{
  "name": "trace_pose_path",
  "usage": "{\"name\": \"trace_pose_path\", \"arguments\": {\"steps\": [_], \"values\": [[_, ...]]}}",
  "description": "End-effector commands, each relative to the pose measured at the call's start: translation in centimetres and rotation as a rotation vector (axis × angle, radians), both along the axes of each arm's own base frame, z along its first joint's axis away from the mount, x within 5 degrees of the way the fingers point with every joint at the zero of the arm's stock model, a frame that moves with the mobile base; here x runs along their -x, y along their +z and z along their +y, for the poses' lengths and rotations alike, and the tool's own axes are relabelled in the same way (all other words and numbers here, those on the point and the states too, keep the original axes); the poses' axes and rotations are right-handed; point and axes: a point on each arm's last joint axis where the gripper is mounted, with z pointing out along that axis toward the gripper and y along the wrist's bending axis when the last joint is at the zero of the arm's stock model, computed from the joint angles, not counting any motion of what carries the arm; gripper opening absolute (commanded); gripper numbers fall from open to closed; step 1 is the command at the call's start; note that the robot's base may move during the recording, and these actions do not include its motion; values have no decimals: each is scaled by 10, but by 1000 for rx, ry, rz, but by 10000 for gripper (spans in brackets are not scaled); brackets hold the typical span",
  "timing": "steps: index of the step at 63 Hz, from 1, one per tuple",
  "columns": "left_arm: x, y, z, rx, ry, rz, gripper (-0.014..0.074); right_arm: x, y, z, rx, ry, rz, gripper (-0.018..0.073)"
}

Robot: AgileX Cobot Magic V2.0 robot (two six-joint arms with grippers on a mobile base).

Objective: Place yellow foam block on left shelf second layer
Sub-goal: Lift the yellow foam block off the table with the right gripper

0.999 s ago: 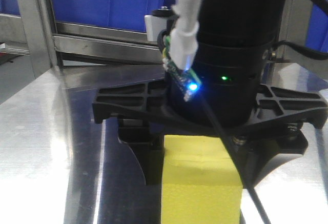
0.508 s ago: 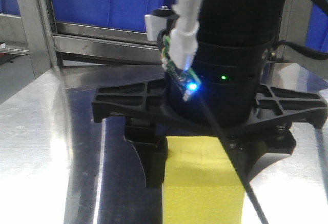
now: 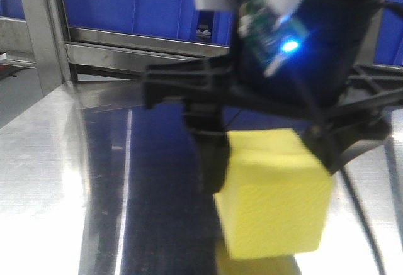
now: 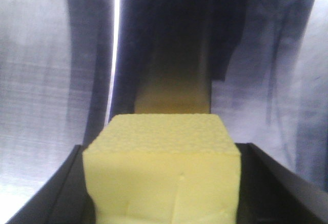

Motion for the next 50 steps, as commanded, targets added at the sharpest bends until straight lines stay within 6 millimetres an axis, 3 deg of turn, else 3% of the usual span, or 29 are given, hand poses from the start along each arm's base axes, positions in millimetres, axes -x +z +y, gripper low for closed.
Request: {"name": "trace_pose_path", "arguments": {"steps": [1,25,41,50], "values": [[1,0,0,9,1,-76,124,-4,21,-17,-18,65,-82,450],[1,0,0,9,1,-76,124,-7,26,-102,-69,103,-183,450],[1,0,0,9,1,-76,124,6,26,-165,-6,51,-293,450],[1,0,0,9,1,-76,124,19,25,-184,6,9,-402,450]]}}
